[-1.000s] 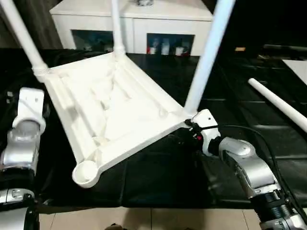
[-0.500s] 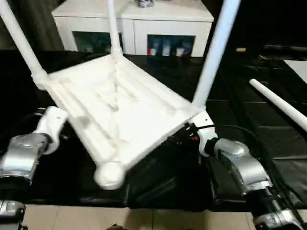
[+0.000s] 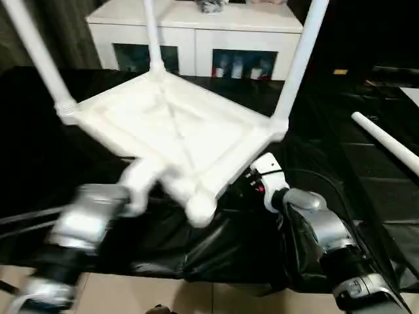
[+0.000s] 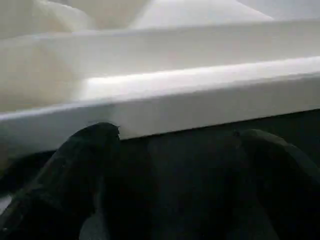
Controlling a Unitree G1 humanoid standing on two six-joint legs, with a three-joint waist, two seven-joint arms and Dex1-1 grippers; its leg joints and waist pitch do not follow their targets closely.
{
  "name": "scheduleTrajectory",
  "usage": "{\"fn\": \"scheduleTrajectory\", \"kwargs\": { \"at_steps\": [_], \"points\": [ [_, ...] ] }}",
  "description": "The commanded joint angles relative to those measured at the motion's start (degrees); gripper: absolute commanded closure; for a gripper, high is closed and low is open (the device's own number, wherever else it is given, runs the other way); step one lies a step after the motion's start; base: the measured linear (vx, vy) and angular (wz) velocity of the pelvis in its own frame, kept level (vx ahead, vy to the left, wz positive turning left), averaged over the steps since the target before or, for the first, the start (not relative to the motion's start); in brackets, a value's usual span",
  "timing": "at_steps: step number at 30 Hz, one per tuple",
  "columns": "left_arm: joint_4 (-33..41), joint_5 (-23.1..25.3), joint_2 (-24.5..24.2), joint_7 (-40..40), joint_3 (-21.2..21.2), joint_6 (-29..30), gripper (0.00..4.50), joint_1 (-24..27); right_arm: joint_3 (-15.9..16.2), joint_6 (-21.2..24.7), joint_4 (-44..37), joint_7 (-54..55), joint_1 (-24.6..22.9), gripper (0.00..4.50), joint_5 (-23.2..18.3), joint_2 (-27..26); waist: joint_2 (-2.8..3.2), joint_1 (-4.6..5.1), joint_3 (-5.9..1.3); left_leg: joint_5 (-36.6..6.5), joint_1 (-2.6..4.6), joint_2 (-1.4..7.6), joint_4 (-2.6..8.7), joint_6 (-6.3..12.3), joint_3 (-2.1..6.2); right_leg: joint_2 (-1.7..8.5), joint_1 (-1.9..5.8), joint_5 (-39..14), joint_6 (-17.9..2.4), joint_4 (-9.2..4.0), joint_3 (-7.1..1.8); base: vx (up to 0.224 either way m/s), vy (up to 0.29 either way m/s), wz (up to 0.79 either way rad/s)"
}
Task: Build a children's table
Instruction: Rotate table base
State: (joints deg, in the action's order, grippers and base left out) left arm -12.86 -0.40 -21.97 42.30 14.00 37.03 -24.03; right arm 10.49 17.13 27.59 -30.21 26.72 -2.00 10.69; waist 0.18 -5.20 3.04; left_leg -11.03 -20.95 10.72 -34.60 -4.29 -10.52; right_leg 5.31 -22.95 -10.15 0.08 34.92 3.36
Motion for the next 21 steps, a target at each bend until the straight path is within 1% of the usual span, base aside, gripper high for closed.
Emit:
{"fn": "scheduleTrajectory", "kwargs": {
  "at_steps": [1, 2, 3, 4, 5, 6, 7, 8, 9, 10, 11, 12, 13, 14, 15, 16, 17, 18, 19, 20, 21],
  "points": [
    [-1.84, -1.47, 4.59, 1.63, 5.85, -1.54, 1.52, -1.3, 0.07, -1.46, -3.49, -0.15, 1.23, 0.0, -0.97, -0.12, 0.46, 0.85, -3.16, -20.09, 1.54, 2.12, 5.23, -1.49, 0.85, 2.61, 1.05, -21.65, -9.05, -5.33, -2.49, 0.0, 0.0, 0.0],
    [-2.31, -1.5, 5.34, 1.11, 5.8, -1.9, 1.52, -1.72, -0.31, -1.28, -4.25, -0.17, 1.04, 0.0, -1.14, 0.32, 0.36, 0.98, -3.1, -19.79, 1.43, 1.98, 5.14, -1.4, 0.72, 2.43, 1.03, -21.33, -8.71, -5.46, -2.54, 0.0, 0.0, 0.0],
    [-2.63, -1.36, 6.11, 0.59, 5.81, -2.57, 1.52, -2.18, -0.76, -0.85, -5.56, -0.21, 0.63, 0.0, -1.35, 1.0, 0.06, 1.04, -3.31, -18.25, 0.75, 2.02, 5.3, -1.13, 0.92, 2.62, 1.77, -20.27, -8.51, -5.08, -2.55, 0.0, 0.0, 0.0],
    [-2.61, -1.15, 6.54, 0.44, 5.72, -2.69, 1.52, -2.33, -1.05, -0.76, -6.03, -0.29, 0.48, 0.0, -1.32, 1.25, 0.09, 1.04, -3.34, -17.32, 0.52, 2.01, 5.34, -0.96, 0.96, 2.61, 1.94, -19.68, -8.31, -5.03, -2.5, 0.0, 0.0, 0.0],
    [-2.56, -1.04, 7.19, 0.02, 5.4, -2.75, 1.52, -2.5, -1.44, -0.5, -7.14, -0.31, 0.09, 0.0, -1.25, 1.76, 0.09, 1.06, -3.4, -16.73, 0.46, 2.05, 5.32, -0.85, 0.96, 2.61, 1.96, -19.0, -8.28, -4.93, -2.49, 0.0, 0.0, 0.0],
    [-2.61, -0.77, 8.15, -0.49, 4.98, -3.5, 1.52, -2.81, -2.18, 0.22, -9.68, -0.31, -0.84, 0.0, -0.95, 2.91, 0.42, 1.12, -3.47, -15.75, 0.51, 2.02, 5.15, -0.59, 0.87, 2.47, 1.97, -16.9, -8.57, -4.82, -2.53, 0.0, 0.0, 0.0],
    [-2.63, -0.72, 8.26, -0.53, 4.93, -3.65, 1.52, -2.85, -2.28, 0.32, -10.04, -0.31, -0.97, 0.0, -0.9, 3.07, 0.42, 1.12, -3.47, -15.75, 0.51, 2.02, 5.15, -0.59, 0.87, 2.47, 1.97, -16.9, -8.57, -4.82, -2.53, 0.0, 0.0, 0.0],
    [-2.82, -0.67, 8.95, -0.83, 4.57, -5.17, 1.52, -3.0, -2.86, 1.08, -12.49, -0.55, -1.91, 0.0, -0.81, 4.21, -0.03, 1.22, -3.63, -14.2, 0.22, 1.96, 5.03, 0.3, 0.77, 2.45, 2.21, -14.18, -9.18, -4.57, -2.55, 0.0, 0.0, 0.0],
    [-2.68, -0.86, 9.36, -0.71, 4.4, -7.05, 1.52, -2.92, -3.47, 1.98, -15.09, -0.76, -2.92, 0.0, -0.67, 5.65, -0.04, 1.19, -3.66, -13.4, 0.08, 1.89, 4.92, 0.68, 0.73, 2.44, 2.33, -13.42, -9.14, -4.57, -2.56, 0.0, 0.0, 0.0],
    [-2.1, -1.17, 9.38, -0.38, 4.29, -8.18, 1.52, -2.62, -4.06, 2.78, -17.03, -0.75, -3.63, 0.0, -0.48, 6.92, 0.13, 1.07, -3.8, -11.79, 0.34, 2.03, 4.7, 1.21, 0.67, 2.4, 2.19, -10.76, -9.68, -4.3, -2.67, 0.0, 0.0, 0.0],
    [-1.54, -1.3, 9.23, -0.33, 4.1, -8.87, 1.52, -2.29, -4.65, 3.42, -18.72, -0.49, -4.19, 0.0, -0.21, 8.07, 0.01, 1.1, -3.87, -10.69, 0.1, 2.0, 4.65, 1.52, 0.74, 2.37, 2.48, -9.29, -10.04, -4.13, -2.6, 0.0, 0.0, 0.0],
    [-0.83, -1.3, 8.78, -0.31, 3.93, -9.49, 1.52, -1.87, -5.4, 4.05, -19.98, -0.04, -4.48, 0.0, -0.15, 8.79, 0.12, 1.02, -3.93, -8.79, 0.08, 2.0, 4.46, 1.91, 0.61, 2.21, 2.58, -5.43, -11.25, -3.74, -2.6, 0.0, 0.0, 0.0],
    [0.14, -1.48, 8.13, -0.21, 3.44, -10.24, 1.52, -1.23, -6.4, 4.7, -21.28, 0.53, -4.71, 0.0, -0.39, 9.27, 0.33, 1.0, -3.98, -8.47, 0.09, 1.98, 4.43, 2.02, 0.66, 2.19, 2.67, -4.63, -11.6, -3.57, -2.55, 0.0, 0.0, 0.0],
    [2.25, -2.3, 7.34, -0.76, 1.42, -12.41, 1.52, 0.16, -8.25, 5.49, -22.9, 2.56, -4.8, 0.0, -0.42, 9.35, 0.28, 1.27, -3.99, -8.43, 0.1, 1.93, 4.36, 2.37, 0.55, 2.16, 2.68, -3.74, -12.2, -3.5, -2.53, 0.0, 0.0, 0.0],
    [2.92, -2.56, 7.34, -1.17, 0.37, -13.69, 1.52, 0.66, -8.9, 6.2, -23.44, 3.52, -4.79, 0.0, -0.5, 9.24, 0.14, 1.45, -3.97, -8.2, -0.07, 1.9, 4.36, 2.44, 0.56, 2.24, 2.86, -3.52, -12.39, -3.43, -2.51, 0.0, 0.0, 0.0],
    [3.18, -2.64, 7.44, -1.43, -0.2, -14.42, 1.52, 0.87, -9.17, 6.66, -23.69, 4.02, -4.78, 0.0, -0.54, 9.15, 0.09, 1.92, -3.93, -8.41, -0.14, 1.79, 4.41, 2.62, 0.47, 2.16, 2.9, -4.34, -12.62, -3.54, -2.42, 0.0, 0.0, 0.0],
    [3.18, -2.64, 7.44, -1.43, -0.2, -14.42, 1.52, 0.87, -9.17, 6.66, -23.69, 4.02, -4.78, 0.0, -0.54, 9.15, 0.16, 2.07, -3.91, -8.74, -0.04, 1.81, 4.38, 2.66, 0.46, 2.15, 2.81, -5.11, -12.64, -3.66, -2.4, 0.0, 0.0, 0.0],
    [3.89, -3.63, 8.97, -6.05, -4.93, -15.04, 1.52, 1.61, -12.15, 8.47, -25.07, 8.83, -5.0, 0.0, -1.05, 6.63, 0.35, 2.57, -3.59, -10.75, 0.02, 1.91, 4.53, 2.2, 0.34, 2.12, 2.53, -8.26, -12.55, -4.0, -2.5, 0.0, 0.0, 0.0],
    [3.96, -3.18, 10.06, -11.51, -8.52, -18.74, 1.52, 2.27, -14.43, 8.75, -26.12, 13.74, -5.52, 0.0, -0.76, 3.9, 0.27, 2.7, -3.57, -11.46, 0.03, 1.91, 4.59, 1.89, 0.37, 2.13, 2.51, -9.46, -12.4, -4.18, -2.44, 0.0, 0.0, 0.0],
    [3.96, -3.18, 10.06, -11.51, -8.52, -18.74, 1.52, 2.27, -14.43, 8.75, -26.12, 13.74, -5.52, 0.0, -0.76, 3.9, 0.18, 2.97, -3.55, -13.21, 0.13, 1.9, 4.68, 1.38, 0.5, 2.1, 2.44, -12.25, -11.65, -4.49, -2.32, 0.0, 0.0, 0.0],
    [4.45, -3.22, 11.41, -16.47, -11.76, -23.39, 1.52, 3.35, -15.08, 8.02, -27.16, 16.37, -6.93, 0.0, -0.97, 1.8, -0.12, 3.04, -3.64, -13.83, 0.27, 1.92, 4.71, 1.22, 0.56, 2.12, 2.46, -13.55, -11.22, -4.58, -2.26, 0.0, 0.0, 0.0]
  ]
}}
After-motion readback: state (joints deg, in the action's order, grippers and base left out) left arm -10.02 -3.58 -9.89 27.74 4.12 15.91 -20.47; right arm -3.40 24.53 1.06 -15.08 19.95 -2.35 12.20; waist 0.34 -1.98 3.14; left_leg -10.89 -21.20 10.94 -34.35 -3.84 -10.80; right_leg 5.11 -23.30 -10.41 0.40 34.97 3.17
